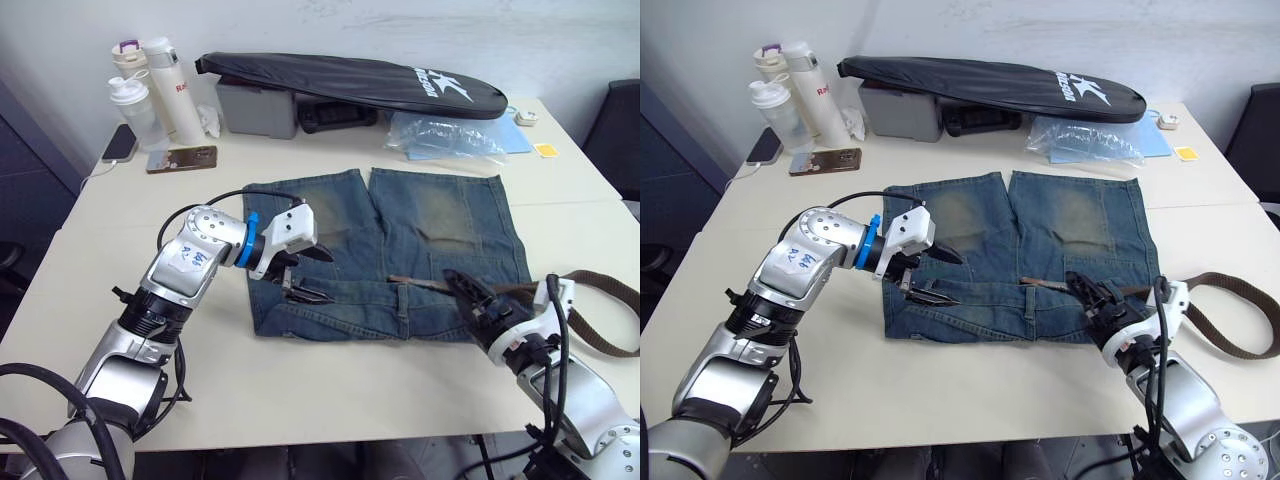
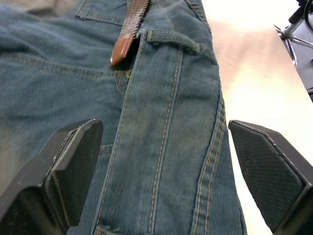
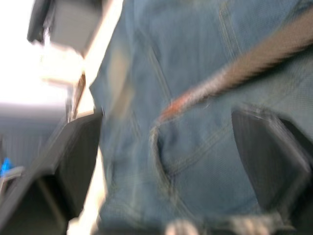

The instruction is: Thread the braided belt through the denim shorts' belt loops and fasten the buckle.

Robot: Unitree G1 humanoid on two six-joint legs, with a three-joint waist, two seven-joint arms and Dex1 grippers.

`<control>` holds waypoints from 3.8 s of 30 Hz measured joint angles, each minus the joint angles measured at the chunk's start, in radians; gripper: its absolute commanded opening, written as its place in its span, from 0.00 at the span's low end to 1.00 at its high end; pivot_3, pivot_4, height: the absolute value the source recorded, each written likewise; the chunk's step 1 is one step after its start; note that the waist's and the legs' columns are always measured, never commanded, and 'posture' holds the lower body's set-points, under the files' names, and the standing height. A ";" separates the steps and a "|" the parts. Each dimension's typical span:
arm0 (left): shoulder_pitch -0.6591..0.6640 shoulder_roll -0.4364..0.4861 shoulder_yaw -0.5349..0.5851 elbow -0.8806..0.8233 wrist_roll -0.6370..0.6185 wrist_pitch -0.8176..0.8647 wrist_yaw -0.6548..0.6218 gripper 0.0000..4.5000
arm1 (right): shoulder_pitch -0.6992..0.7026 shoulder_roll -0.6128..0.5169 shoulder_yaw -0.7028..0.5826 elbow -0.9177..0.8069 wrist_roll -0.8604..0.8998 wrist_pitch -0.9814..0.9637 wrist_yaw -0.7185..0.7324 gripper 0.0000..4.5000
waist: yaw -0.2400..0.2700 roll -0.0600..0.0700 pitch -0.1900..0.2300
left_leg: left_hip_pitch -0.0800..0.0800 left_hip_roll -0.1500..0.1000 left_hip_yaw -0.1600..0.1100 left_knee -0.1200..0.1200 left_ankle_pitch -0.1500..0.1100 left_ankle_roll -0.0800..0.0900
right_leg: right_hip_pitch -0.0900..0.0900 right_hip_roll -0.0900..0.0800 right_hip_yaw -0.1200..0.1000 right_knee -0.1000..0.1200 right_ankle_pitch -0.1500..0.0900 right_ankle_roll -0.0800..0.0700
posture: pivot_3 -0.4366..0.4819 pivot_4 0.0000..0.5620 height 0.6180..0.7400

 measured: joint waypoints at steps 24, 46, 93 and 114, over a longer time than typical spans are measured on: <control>0.000 0.022 -0.001 -0.020 0.002 0.009 0.026 1.00 | 0.011 -0.216 0.316 0.229 -0.015 -0.405 0.190 0.98 | 0.008 -0.001 0.001 | 0.000 0.003 -0.002 -0.001 0.000 0.000 | 0.002 -0.001 -0.001 -0.004 0.000 0.000 | 0.48 0.27 1.00; 0.022 0.026 -0.001 -0.046 0.004 0.014 0.054 1.00 | -0.074 -0.092 0.346 0.429 -0.239 -0.465 0.321 0.01 | 0.006 -0.017 -0.008 | 0.006 0.005 -0.006 -0.003 -0.001 -0.001 | 0.010 -0.003 -0.004 -0.008 0.000 -0.002 | 0.48 0.27 1.00; -0.007 0.022 -0.020 0.002 0.033 -0.030 0.018 1.00 | 0.236 -0.102 0.354 0.282 -0.511 -0.374 1.110 0.01 | 0.027 -0.004 0.000 | 0.005 0.004 -0.005 -0.006 -0.002 -0.002 | 0.007 -0.001 -0.004 -0.008 -0.002 -0.004 | 0.48 0.27 1.00; 0.014 0.040 -0.018 -0.017 0.032 -0.001 0.031 1.00 | 0.054 -0.053 0.571 0.170 -0.777 -0.289 0.824 0.01 | 0.003 -0.007 -0.001 | 0.006 0.007 -0.005 -0.006 -0.001 -0.003 | 0.006 0.001 -0.004 -0.005 -0.002 -0.005 | 0.48 0.27 1.00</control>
